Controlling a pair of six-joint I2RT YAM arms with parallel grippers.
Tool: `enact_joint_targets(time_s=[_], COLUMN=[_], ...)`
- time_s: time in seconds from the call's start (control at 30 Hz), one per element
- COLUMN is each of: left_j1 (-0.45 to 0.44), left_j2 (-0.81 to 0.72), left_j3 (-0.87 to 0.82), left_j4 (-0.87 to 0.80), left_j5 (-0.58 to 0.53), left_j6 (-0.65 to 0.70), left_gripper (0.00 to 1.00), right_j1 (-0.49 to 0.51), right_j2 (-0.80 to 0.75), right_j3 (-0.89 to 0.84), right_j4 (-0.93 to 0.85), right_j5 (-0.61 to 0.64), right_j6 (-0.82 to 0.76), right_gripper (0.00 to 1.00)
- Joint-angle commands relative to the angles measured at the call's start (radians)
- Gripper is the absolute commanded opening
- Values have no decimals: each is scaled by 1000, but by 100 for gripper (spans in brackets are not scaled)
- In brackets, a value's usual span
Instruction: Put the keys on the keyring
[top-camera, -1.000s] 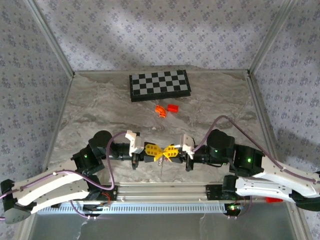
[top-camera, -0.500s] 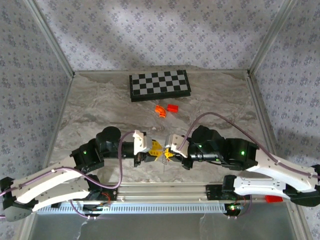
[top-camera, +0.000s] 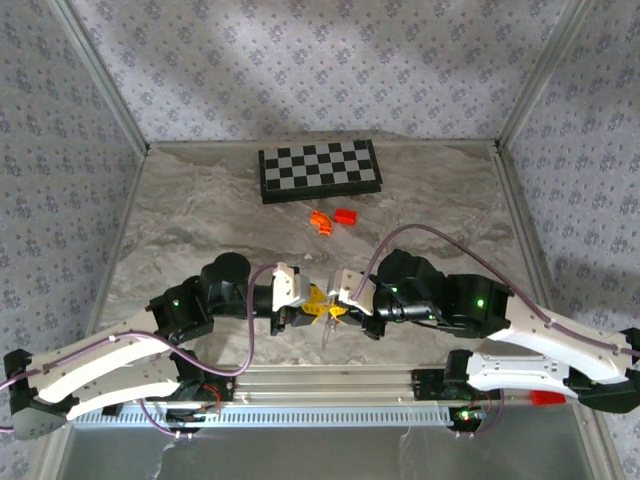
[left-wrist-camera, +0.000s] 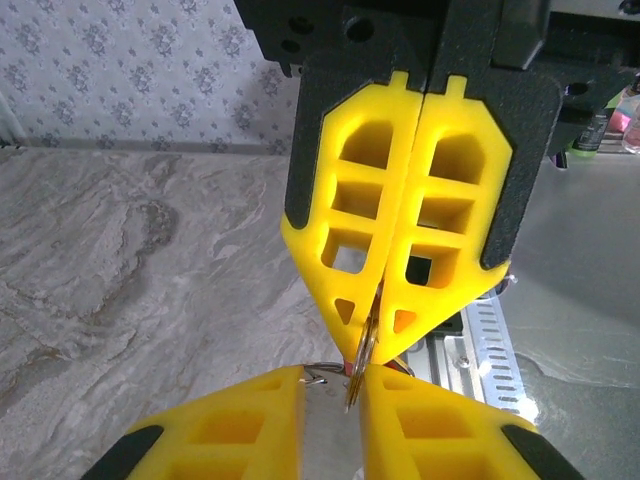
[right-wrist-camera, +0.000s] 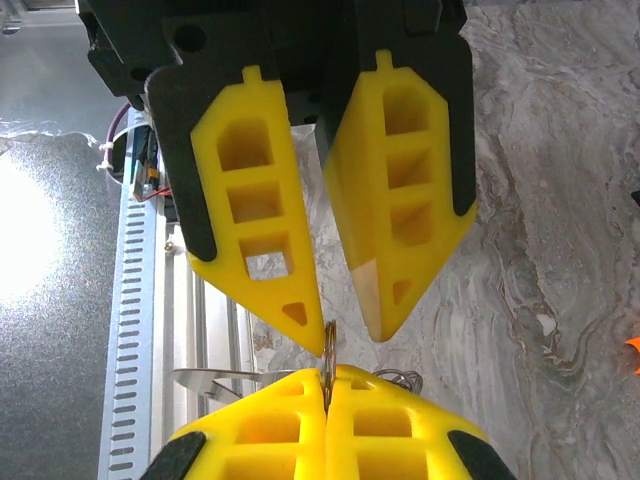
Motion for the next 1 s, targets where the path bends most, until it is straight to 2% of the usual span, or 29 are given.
enact_joint_targets(time_s=[0.0, 0.3, 0.7, 0.97], left_j1=[-4, -4, -4, -4], left_j2=[1, -14, -43, -64], left_j3=[36, 28, -7, -19], left_j4=[24, 48, 138, 185], left_j5=[3, 13, 14, 30], left_j6=[15, 12, -18, -41], left_gripper=[18, 0, 0, 0], right_j1=[-3, -11, -17, -25], right_j2=[1, 7, -28, -123], right_j3=[23, 18, -12, -109], right_j4=[35, 55, 94, 255], right_j5=[-43, -62, -33, -17], right_j6=[-2, 3, 12, 26], right_gripper=[0, 0, 0, 2])
